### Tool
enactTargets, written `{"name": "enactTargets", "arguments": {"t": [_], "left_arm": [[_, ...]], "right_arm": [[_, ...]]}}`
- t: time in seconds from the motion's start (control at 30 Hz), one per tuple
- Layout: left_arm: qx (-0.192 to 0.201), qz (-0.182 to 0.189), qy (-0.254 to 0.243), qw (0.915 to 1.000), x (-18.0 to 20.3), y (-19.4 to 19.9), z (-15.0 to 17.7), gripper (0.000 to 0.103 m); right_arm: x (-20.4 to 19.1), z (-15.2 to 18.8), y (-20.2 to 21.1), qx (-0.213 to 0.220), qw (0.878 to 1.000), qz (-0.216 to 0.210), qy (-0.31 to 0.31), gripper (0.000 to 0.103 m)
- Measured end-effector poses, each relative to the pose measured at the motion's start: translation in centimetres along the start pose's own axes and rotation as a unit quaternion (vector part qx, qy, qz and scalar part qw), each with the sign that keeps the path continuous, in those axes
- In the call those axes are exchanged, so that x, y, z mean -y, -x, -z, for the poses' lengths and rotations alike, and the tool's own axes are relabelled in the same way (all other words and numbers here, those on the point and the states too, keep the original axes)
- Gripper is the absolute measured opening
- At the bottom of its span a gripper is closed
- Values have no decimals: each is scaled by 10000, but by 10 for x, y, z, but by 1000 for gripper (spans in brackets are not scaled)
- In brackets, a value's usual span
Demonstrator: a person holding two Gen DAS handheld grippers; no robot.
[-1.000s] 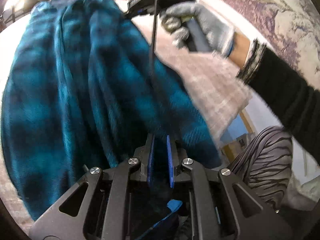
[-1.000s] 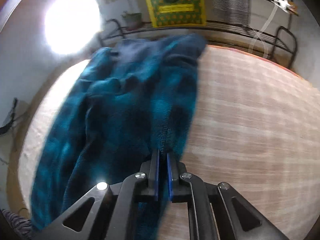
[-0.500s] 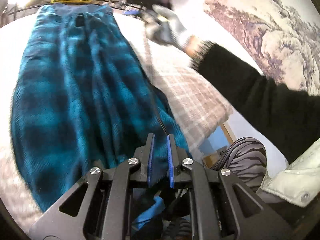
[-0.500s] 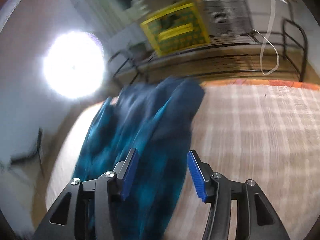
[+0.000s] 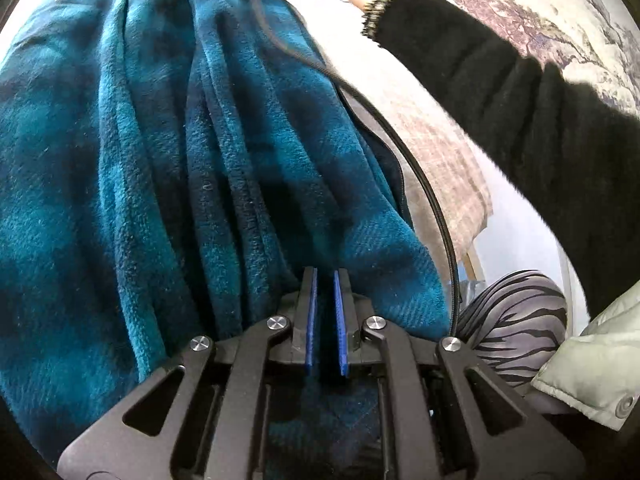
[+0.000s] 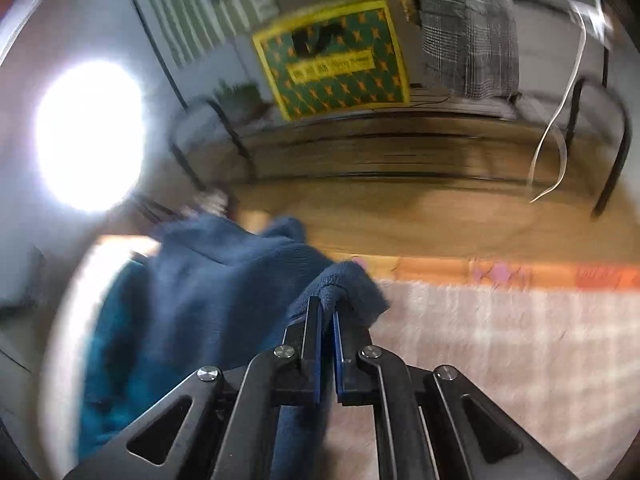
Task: Fold large clothes
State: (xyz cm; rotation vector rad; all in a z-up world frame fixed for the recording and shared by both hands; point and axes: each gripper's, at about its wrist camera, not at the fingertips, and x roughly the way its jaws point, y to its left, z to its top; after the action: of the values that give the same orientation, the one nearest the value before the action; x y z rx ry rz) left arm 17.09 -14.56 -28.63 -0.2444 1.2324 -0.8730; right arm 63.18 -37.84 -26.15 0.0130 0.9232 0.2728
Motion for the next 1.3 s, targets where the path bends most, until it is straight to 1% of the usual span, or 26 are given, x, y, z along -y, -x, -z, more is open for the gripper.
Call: {"name": "enactTargets", "arguments": {"t": [0.03,0.07,0.1,0.13,0.17,0.2,0.23,0.27,0.3,0.37,0.43,0.57,0.6,0.7,0.77,0.83,0.9,0.93,0.97,1.03,1.07,1.13,1.17,1.23,1.27,1.3], "left_arm": [[1,-6,-16,10000,1,-1,2,9],[-6,-8,-20,10000,4,-1,2,9],[-13,-15,-15,10000,5,-1,4,9],[-8,-29,-17,10000,7,-2,4,9],[-1,-52,-42,10000,9,-1,5,9],[3,-88,-89,9999,12,-1,1,9],[28,-102,-115,9999,16,1,3,9],[58,-101,-119,9999,17,3,-1,9],[97,-123,-135,9998,19,6,1,9],[198,-213,-190,9994,26,14,6,9],[394,-296,-295,9983,34,27,15,9],[810,-551,-701,9927,50,59,34,9],[880,-540,-708,9921,51,65,38,9],[1183,-446,-574,9903,44,93,57,9],[1387,-554,-359,9881,34,112,73,9],[1526,-645,-113,9861,23,126,85,9],[1578,-819,0,9841,9,134,90,9],[1584,-942,18,9829,5,133,91,9],[1604,-989,61,9821,1,135,91,9],[1595,-963,89,9825,-6,133,89,9],[1532,-1035,0,9828,-6,128,86,9],[1401,-1089,-58,9841,-5,115,78,9],[1251,-1035,-39,9867,-7,103,76,9],[1052,-971,41,9897,-8,86,72,9],[912,-987,14,9909,-8,73,68,9],[872,-1045,-34,9907,-5,65,67,9]], "right_arm": [[-4,3,-11,-131,9997,180,122,2],[-9,7,-15,-122,9992,260,290,4],[-11,11,-11,-22,9988,268,418,5],[-9,11,-7,3,9993,197,332,9],[-4,9,-2,-12,9997,181,184,19],[3,8,10,42,9998,191,-59,24],[6,9,25,188,9995,171,-178,29],[8,11,40,304,9991,176,-238,31],[8,12,60,450,9984,142,-326,32],[8,16,103,684,9963,-70,-517,32],[7,22,142,902,9938,-251,-605,34],[-11,43,239,1262,9898,-312,-577,36],[-14,51,259,1328,9892,-305,-543,36],[-29,73,319,1487,9864,-497,-501,36],[-40,94,357,1571,9847,-640,-411,36],[-51,120,392,1579,9828,-891,-354,36],[-62,148,409,1448,9823,-1139,-349,36],[-70,167,415,1339,9828,-1222,-357,36],[-77,183,415,1220,9841,-1239,-350,36],[-100,230,411,965,9866,-1293,-235,34],[-109,249,405,855,9874,-1321,-153,32],[-135,297,384,552,9906,-1247,124,31],[-148,321,368,391,9918,-1180,282,30],[-164,354,342,54,9923,-1157,431,28],[-171,371,325,-169,9920,-1160,463,28],[-178,389,308,-393,9919,-1058,588,27]]}}
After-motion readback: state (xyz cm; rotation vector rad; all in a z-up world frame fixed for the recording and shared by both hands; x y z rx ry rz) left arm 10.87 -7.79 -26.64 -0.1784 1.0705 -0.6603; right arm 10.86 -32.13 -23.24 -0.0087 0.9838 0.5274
